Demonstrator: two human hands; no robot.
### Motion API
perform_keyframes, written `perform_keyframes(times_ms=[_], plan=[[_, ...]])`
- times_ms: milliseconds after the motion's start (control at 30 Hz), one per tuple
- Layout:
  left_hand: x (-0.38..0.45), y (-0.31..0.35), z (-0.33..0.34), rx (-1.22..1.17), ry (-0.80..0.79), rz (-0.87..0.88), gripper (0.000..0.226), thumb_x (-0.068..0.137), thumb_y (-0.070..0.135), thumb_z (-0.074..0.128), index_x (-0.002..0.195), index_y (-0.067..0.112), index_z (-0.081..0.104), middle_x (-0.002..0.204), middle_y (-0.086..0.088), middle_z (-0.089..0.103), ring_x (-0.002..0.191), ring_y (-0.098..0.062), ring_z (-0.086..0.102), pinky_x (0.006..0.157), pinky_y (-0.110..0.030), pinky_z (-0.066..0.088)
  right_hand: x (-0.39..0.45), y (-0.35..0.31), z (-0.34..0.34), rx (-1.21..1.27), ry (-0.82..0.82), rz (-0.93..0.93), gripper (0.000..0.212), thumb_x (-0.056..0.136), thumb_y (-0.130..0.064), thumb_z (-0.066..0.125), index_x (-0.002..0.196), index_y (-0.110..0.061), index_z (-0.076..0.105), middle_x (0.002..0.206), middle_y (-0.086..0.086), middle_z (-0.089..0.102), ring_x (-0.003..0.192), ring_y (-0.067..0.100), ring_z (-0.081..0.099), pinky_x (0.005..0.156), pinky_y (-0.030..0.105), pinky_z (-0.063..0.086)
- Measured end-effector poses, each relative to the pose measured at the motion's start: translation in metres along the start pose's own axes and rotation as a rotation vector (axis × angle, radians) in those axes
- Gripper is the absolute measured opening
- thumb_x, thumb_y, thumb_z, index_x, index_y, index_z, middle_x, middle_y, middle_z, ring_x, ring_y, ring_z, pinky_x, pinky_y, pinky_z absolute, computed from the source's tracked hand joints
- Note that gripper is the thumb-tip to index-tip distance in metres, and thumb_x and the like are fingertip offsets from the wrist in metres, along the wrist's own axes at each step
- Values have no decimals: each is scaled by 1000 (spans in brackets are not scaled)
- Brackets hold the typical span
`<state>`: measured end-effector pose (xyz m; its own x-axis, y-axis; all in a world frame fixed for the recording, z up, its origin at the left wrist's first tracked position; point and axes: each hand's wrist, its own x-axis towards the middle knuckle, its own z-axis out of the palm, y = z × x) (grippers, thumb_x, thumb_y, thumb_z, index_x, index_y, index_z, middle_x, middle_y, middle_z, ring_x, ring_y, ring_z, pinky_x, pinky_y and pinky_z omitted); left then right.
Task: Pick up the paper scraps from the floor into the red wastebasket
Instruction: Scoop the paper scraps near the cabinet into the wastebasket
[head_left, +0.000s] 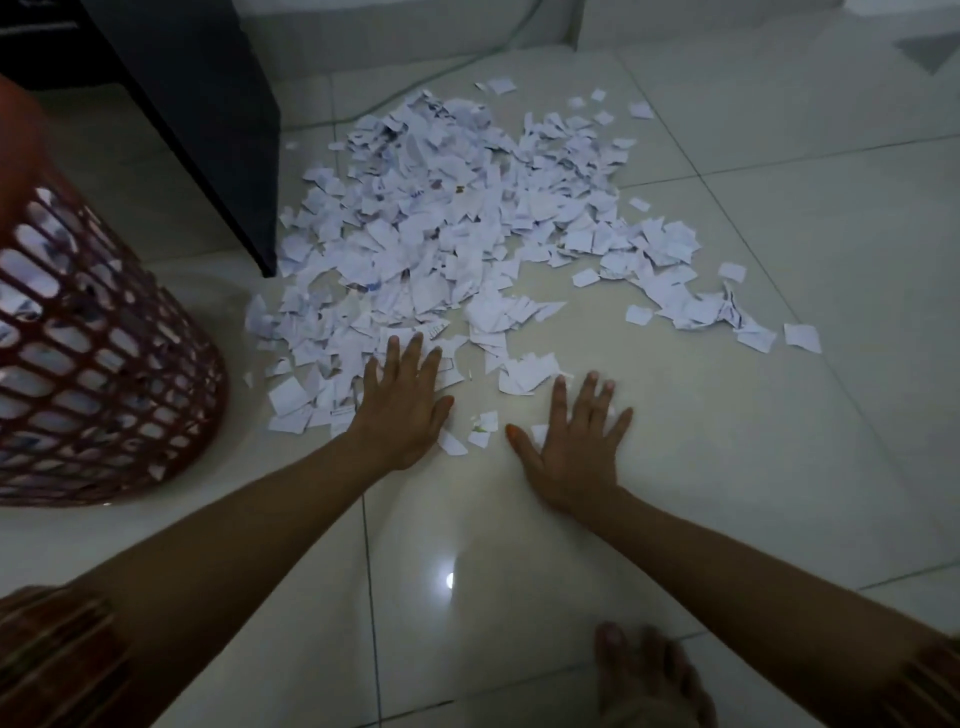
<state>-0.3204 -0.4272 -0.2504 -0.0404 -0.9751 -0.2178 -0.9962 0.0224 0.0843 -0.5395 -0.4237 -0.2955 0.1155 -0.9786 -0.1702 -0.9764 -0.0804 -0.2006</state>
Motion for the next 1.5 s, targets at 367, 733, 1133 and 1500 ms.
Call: perform_keyframes(times_ms=[367,733,1133,1500], plan=[[22,25,2,-140,144,-64,65,99,48,15,154,15,11,162,-9,-1,149,-29,-8,117,-52,-3,61,0,-17,105,-18,-484,79,94,-68,17,155,-21,-3,162,4,-8,149,20,-11,117,57,-4],[53,84,21,-162,158,91,74,93,57,17,151,11,26,161,-13,13,148,-35,4,115,-57,5,95,126,-55,76,182,93,84,90,-69,35,155,-22,8,162,10,-3,149,30,-6,114,61,0],[76,122,27,-132,141,92,76,90,57,12,153,14,17,162,-11,2,148,-33,-6,116,-53,-2,146,187,-76,204,189,479,101,75,-87,34,154,-34,2,161,15,-10,146,41,-7,112,66,-1],[61,81,23,-172,208,47,72,93,54,18,153,13,21,162,-10,9,149,-30,-2,116,-51,-5,190,82,-59,188,22,25,101,63,-98,25,149,-49,3,163,7,-2,147,36,-8,112,61,-10]])
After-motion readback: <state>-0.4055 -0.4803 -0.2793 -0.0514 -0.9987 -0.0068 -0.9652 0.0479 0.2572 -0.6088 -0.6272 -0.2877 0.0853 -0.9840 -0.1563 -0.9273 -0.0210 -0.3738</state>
